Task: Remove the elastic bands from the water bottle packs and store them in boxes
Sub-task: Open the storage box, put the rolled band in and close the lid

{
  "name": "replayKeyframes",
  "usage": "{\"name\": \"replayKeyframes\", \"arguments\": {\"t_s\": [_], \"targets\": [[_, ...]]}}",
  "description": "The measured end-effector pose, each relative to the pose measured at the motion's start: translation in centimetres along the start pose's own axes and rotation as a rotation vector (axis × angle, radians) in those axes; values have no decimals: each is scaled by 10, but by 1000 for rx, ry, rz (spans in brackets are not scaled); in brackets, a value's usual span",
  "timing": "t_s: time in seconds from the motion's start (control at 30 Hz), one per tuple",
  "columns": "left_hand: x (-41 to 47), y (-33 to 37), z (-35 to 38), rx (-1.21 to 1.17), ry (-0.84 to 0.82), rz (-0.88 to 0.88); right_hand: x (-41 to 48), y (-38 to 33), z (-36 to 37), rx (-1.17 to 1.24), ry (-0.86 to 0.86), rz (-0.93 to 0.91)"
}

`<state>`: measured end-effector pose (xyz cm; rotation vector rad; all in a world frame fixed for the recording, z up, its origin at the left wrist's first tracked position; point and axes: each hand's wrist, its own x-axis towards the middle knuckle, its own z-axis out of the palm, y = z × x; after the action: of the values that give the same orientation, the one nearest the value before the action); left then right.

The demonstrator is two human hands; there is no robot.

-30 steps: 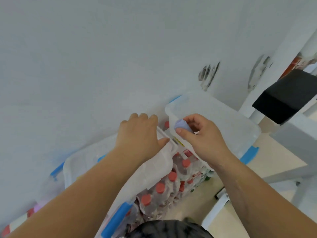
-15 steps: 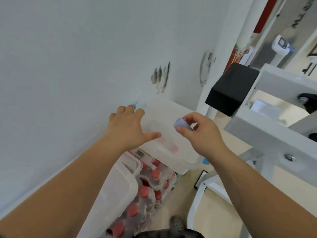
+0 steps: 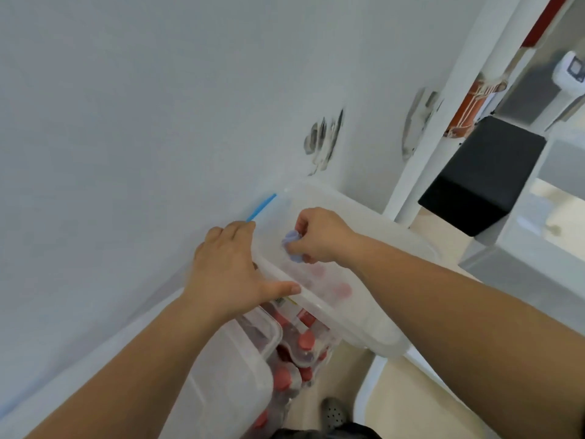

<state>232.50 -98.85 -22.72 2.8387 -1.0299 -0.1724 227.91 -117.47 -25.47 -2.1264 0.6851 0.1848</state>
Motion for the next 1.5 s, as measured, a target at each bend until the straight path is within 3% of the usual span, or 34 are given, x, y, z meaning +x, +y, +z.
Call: {"name": "replayKeyframes", "arguments": {"t_s": [0.17,0.3,0.63,0.83,0.97,1.17,1.5], "targets": [[3,-5,1,-30,-22,9,30,5,22,204,-152,138],[2,-11,4,-211,-7,-26,34,10,44,308,-184,171],[-6,-15,10,-323,42,-58,24,16,65,430,-131,216],[-6,-13,9,-316,49,-57,22,17,56,643,-344,232],[-5,-11,8,-333,51,-57,28,23,51,496,-352,205],[-9,-13,8,-334,43,-76,32,26,56,158,-380,13],[-9,-11,6,-359,12,-74,33,30,58,14,-223,-115]]}}
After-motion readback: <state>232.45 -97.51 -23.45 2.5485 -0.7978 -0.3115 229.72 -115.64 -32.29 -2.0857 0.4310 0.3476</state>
